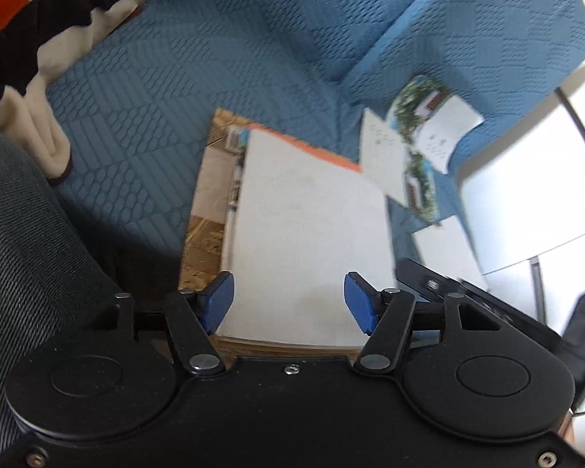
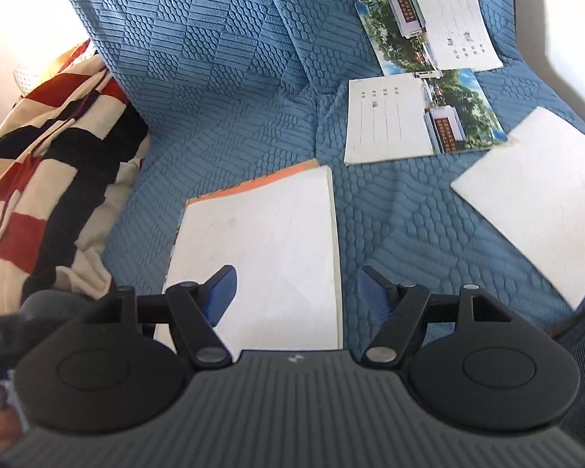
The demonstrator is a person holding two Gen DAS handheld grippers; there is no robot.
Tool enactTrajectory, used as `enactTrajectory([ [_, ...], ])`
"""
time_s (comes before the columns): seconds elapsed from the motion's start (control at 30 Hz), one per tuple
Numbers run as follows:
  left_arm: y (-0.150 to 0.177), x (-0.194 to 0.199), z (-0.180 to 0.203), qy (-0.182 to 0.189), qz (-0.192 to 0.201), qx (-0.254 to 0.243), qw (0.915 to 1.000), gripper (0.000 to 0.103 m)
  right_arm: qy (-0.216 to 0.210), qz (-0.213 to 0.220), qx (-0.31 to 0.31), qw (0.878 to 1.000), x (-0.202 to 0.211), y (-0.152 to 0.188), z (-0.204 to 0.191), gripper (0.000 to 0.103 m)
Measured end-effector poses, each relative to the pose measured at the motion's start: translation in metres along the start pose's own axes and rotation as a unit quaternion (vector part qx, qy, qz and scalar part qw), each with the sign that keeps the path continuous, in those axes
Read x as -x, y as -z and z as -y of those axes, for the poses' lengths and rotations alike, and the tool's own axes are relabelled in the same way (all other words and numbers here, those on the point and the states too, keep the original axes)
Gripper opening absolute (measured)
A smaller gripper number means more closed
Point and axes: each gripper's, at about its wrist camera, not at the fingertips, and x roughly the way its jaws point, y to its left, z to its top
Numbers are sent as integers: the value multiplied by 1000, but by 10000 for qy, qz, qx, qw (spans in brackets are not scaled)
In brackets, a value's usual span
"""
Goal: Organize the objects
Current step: 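Raise both grippers up and away from the book stack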
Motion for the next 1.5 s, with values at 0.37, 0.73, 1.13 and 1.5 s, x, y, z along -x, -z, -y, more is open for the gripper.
enactTrajectory([
  [0.37, 6, -31, -3, -382, -209, -264, 9987, 52, 52, -50, -62, 10000, -12, 22, 10, 69],
  [0.73, 12, -42, 0, -427, -378, -393, 9976, 50, 30, -164, 55, 9998, -26, 30, 6, 54],
  [1.13, 13, -40, 0, -391, -342, -389, 9979, 51, 36, -178, 110, 9998, -24, 30, -1, 55],
  [1.5, 10, -16, 15, -424, -90, -562, 9975, 57, 152, 253, 64, 9995, 18, 4, 1, 55],
])
